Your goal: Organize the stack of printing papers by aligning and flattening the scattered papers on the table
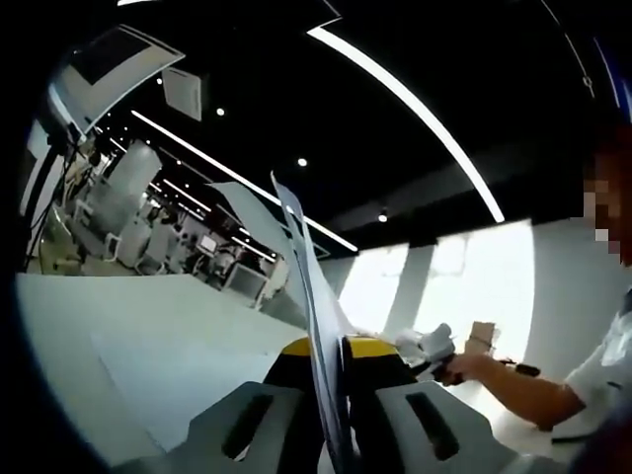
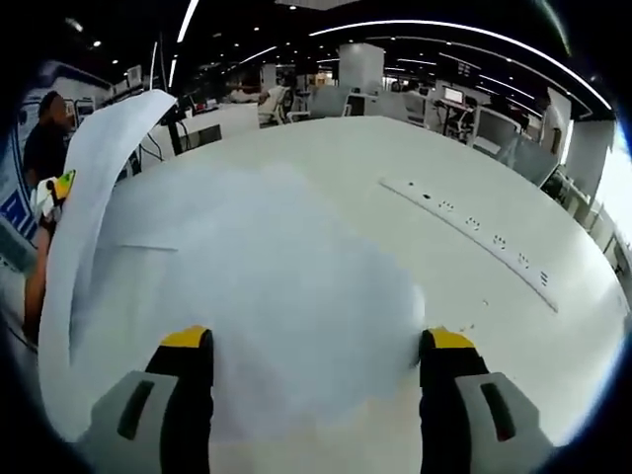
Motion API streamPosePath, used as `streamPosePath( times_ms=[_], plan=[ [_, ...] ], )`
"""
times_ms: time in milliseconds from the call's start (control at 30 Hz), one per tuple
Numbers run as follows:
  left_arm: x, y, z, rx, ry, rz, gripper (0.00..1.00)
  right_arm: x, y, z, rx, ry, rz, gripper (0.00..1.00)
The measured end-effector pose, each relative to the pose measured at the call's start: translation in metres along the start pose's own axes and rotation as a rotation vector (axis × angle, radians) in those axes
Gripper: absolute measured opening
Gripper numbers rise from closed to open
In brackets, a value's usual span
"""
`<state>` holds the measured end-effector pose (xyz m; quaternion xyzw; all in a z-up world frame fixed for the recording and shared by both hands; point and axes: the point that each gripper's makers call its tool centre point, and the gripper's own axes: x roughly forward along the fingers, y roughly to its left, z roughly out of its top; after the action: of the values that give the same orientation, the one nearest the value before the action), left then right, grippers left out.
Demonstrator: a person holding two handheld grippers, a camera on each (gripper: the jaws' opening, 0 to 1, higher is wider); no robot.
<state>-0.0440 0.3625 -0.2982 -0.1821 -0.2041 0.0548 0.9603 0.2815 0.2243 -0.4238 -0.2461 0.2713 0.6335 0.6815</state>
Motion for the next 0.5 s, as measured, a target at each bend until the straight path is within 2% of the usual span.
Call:
streamPosePath(
  times_ms=[300, 500],
  plan=[
    [0.0, 0.0, 0.0, 0.0, 0.0, 0.0, 0.08, 0.0, 0.004, 0.002, -0.014, -0.003, 0.014, 0.77],
    [0.0, 0.0, 0.0, 0.001, 0.0, 0.0, 0.08, -0.003, 0.014, 0.001, -0.033, -0.014, 0.038, 0.68]
  ],
)
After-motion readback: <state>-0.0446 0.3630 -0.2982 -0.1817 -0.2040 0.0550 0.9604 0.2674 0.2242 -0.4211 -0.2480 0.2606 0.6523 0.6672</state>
